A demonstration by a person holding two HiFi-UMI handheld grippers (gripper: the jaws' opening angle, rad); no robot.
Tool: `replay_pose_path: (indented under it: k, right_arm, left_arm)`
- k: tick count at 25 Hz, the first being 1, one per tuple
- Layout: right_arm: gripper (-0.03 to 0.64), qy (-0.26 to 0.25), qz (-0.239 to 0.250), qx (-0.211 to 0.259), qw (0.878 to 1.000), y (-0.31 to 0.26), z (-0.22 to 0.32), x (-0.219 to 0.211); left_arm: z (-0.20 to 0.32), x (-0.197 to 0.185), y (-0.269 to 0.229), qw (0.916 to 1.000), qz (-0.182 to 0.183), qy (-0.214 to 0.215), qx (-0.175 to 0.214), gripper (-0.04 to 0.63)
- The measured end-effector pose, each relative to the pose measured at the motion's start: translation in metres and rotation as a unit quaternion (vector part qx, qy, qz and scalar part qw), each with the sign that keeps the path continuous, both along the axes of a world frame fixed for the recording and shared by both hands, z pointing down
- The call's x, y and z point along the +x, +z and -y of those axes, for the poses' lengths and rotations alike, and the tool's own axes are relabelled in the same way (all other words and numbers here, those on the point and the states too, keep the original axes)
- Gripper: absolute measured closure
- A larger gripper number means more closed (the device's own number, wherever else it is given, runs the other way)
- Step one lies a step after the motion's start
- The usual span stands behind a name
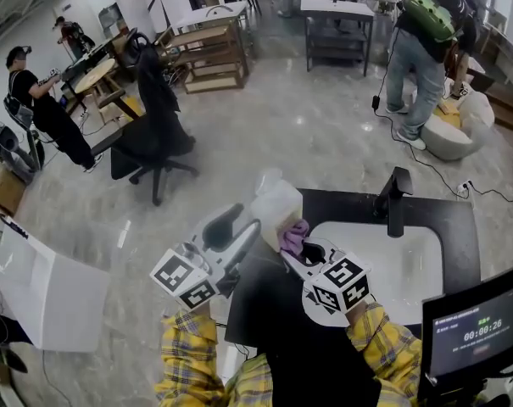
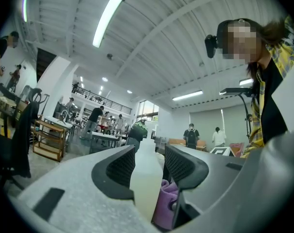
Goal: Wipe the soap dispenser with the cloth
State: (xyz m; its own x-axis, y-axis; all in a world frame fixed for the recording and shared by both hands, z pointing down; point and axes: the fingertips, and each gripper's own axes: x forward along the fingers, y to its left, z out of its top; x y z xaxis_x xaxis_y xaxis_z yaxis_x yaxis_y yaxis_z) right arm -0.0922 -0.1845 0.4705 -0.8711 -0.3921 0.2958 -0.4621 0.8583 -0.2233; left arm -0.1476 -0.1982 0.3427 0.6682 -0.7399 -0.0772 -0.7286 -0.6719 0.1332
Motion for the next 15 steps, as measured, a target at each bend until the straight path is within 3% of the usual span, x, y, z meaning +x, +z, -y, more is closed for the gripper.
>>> replay_pose_path:
  k: [15]
  right_arm:
    - [0.537,0.016,-0.002,-0.071,0.997,0.043,0.004,0.002]
  left_arm:
    - [-0.01,0.001,0.015,0.9999,0.008,0.001,-0.012,0.428]
